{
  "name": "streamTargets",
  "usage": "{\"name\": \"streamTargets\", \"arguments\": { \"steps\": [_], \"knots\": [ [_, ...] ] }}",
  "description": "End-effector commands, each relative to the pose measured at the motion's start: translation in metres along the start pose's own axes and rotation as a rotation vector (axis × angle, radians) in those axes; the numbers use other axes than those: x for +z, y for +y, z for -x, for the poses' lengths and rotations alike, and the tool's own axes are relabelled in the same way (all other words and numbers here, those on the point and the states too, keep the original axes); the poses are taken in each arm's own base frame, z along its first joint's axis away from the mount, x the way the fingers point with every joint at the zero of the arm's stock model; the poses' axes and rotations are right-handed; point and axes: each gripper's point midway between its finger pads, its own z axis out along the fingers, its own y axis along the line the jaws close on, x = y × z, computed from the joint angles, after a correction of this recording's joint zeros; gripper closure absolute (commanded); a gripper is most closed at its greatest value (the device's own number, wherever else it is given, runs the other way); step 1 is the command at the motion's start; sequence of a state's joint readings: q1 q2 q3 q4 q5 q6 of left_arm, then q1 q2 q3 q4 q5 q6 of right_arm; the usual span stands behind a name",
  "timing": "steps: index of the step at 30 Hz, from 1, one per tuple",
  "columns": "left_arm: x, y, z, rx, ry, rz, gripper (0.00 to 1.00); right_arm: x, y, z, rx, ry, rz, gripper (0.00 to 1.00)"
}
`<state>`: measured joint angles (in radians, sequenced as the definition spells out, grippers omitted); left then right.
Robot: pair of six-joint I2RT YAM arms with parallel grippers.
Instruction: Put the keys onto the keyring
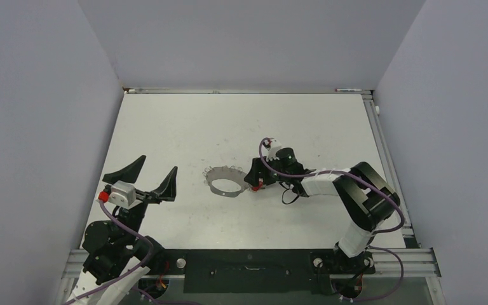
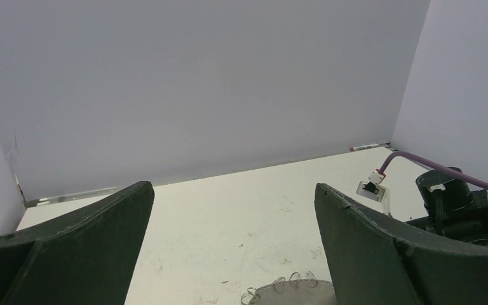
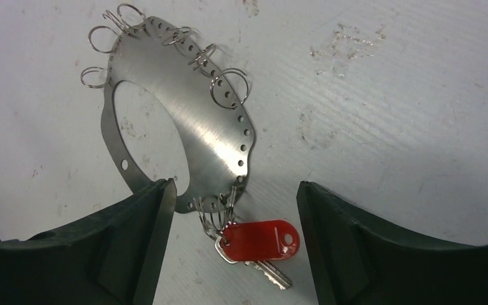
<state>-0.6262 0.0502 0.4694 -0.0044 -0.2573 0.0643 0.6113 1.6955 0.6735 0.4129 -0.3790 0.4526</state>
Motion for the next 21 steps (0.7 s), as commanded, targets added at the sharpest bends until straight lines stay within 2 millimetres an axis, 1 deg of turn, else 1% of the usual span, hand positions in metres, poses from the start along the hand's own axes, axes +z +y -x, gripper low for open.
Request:
{"name": "streamTargets", "arguments": {
  "steps": [1,3,7,12,14,17,21],
  "knots": [
    [0.002,0.001,0.002,0.002,-0.006,0.005,0.04,0.003,0.018,-0.002,0.023,0.026,0.111,0.27],
    [0.002,0.001,0.002,0.002,-0.004,0.006,0.04,-0.003,0.024,-0.012,0.035,0.053,0.141,0.24],
    [0.002,0.001,0.003,0.002,-0.009,0.006,0.04,-0.020,0.041,-0.031,0.035,0.093,0.210,0.23],
    [0.002,0.001,0.002,0.002,-0.007,0.005,0.04,-0.034,0.054,-0.059,0.055,0.165,0.225,0.23],
    [0.002,0.001,0.002,0.002,-0.007,0.005,0.04,-0.038,0.065,-0.067,0.048,0.170,0.249,0.22],
    [0.002,0.001,0.002,0.003,-0.005,0.005,0.04,-0.040,0.086,-0.074,0.046,0.165,0.325,0.22],
    [0.003,0.001,0.001,0.006,-0.002,0.006,0.04,-0.031,0.111,-0.079,0.041,0.166,0.426,0.22]
  ]
}}
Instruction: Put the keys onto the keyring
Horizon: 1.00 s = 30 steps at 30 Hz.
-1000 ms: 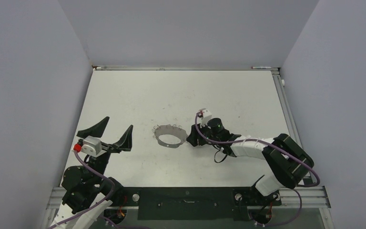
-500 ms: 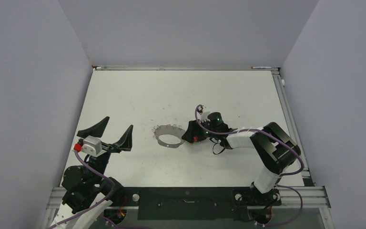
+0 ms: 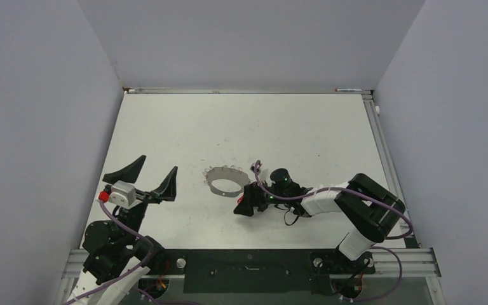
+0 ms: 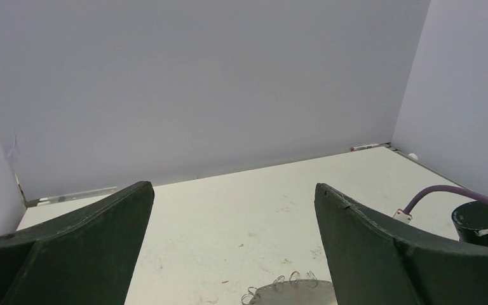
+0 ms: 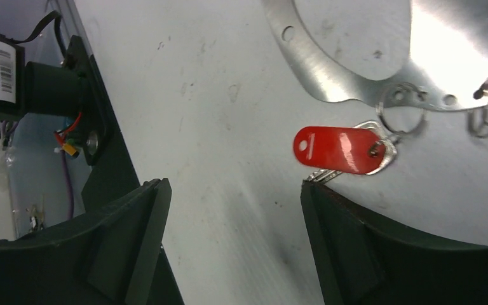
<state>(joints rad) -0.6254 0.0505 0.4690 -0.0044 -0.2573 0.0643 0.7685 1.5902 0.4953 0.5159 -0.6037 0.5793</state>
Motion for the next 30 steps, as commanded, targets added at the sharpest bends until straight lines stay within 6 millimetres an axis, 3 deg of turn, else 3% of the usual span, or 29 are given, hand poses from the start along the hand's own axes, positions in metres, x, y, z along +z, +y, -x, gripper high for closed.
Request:
{"name": "streamTargets", "arguments": {
  "steps": [1,5,9,12,16,18,24,30],
  "knots": [
    [0.002,0.001,0.001,0.005,-0.001,0.006,0.04,0.016,0.024,-0.003,0.002,-0.001,0.119,0.22],
    [0.003,0.001,-0.001,0.008,0.006,0.007,0.04,0.014,0.029,0.020,-0.043,-0.044,0.110,0.22],
    [0.004,0.001,-0.003,0.010,0.011,0.006,0.04,-0.007,0.038,0.064,-0.188,-0.101,-0.011,0.22],
    [0.004,0.001,-0.003,0.011,0.013,0.009,0.04,-0.035,0.044,0.100,-0.279,-0.182,-0.123,0.21],
    [0.004,0.002,-0.005,0.014,0.018,0.013,0.04,-0.089,0.050,0.148,-0.347,-0.405,-0.296,0.19],
    [0.005,0.002,-0.005,0.014,0.018,0.016,0.04,-0.115,0.055,0.163,-0.360,-0.522,-0.340,0.16],
    [0.005,0.001,-0.007,0.017,0.027,0.010,0.04,-0.180,0.058,0.181,-0.309,-0.807,-0.430,0.13],
    [0.006,0.001,-0.007,0.018,0.031,0.010,0.04,-0.210,0.048,0.173,-0.247,-0.947,-0.457,0.00]
  ]
}}
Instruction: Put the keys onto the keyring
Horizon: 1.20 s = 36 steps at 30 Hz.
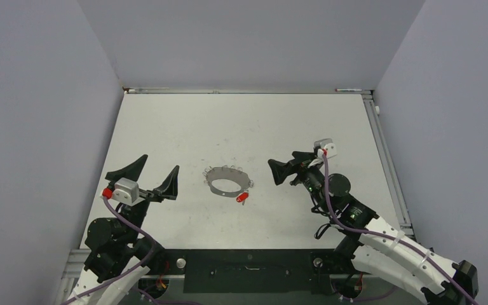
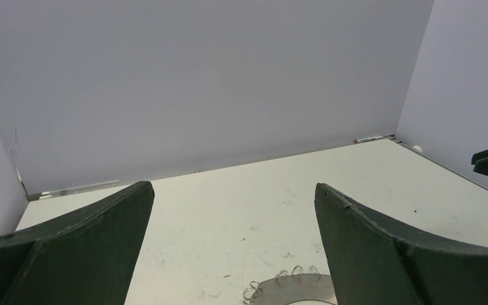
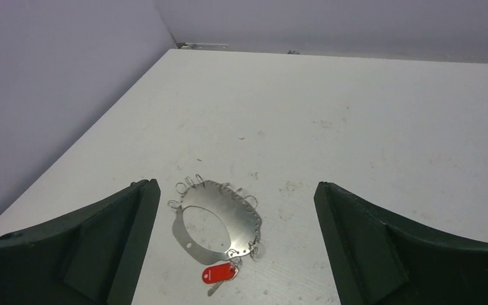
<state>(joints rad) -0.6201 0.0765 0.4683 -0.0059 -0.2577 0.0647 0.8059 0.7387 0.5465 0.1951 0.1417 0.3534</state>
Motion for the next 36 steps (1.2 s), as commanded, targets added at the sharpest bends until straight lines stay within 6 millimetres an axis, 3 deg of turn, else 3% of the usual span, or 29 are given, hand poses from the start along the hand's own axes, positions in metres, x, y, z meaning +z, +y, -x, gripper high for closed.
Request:
{"name": "streamTargets", "arguments": {
  "steps": [1,7,36],
  "knots": [
    [0.002,0.001,0.000,0.007,0.004,0.006,0.04,-0.010,-0.022,0.014,0.051,-0.120,-0.106,0.00],
    [0.002,0.000,-0.001,0.008,0.005,0.004,0.04,-0.013,-0.030,0.008,0.059,-0.141,-0.130,0.05],
    [0.005,-0.005,-0.004,0.010,0.018,-0.026,0.04,-0.001,-0.036,-0.014,-0.036,-0.057,-0.155,0.07]
  ]
}}
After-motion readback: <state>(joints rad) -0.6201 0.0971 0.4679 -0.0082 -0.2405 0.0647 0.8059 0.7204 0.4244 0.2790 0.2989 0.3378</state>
